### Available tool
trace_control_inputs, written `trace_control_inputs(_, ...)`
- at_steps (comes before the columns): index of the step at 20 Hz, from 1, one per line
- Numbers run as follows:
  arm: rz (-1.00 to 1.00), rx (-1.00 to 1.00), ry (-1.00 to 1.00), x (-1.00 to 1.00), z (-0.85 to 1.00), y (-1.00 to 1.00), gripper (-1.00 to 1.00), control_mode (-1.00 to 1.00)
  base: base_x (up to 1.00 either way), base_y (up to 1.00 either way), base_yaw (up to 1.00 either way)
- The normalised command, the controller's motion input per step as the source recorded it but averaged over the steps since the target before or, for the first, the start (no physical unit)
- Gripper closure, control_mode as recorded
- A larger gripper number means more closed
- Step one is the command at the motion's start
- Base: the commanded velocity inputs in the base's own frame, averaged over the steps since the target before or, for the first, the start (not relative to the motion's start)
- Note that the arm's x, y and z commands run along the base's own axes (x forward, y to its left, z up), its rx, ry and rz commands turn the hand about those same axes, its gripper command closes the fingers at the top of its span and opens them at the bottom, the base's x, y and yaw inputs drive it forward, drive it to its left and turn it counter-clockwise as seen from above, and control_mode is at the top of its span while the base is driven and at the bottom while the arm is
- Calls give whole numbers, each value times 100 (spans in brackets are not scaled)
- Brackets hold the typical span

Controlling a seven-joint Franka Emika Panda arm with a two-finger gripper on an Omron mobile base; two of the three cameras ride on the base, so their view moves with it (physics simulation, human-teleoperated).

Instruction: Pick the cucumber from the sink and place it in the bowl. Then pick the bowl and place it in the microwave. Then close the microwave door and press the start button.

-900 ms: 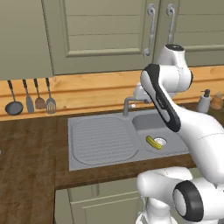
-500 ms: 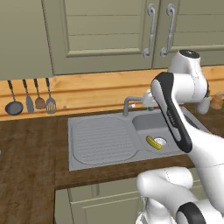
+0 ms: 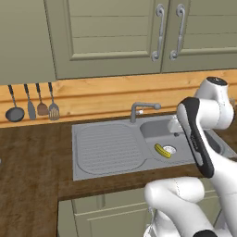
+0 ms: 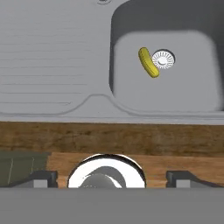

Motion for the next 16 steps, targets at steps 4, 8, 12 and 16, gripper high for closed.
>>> trace_control_inputs(4,0,1,2,51,-42,-54,-100,-100,0,0,0)
trace_control_inputs(8,0,0,0,64,-62,-48,-100,-100,0,0,0)
trace_control_inputs(12,0,0,2,73,-69,-30,-100,-100,0,0,0)
trace_control_inputs(16,0,0,3,68,-54,-8,-100,-100,0,0,0)
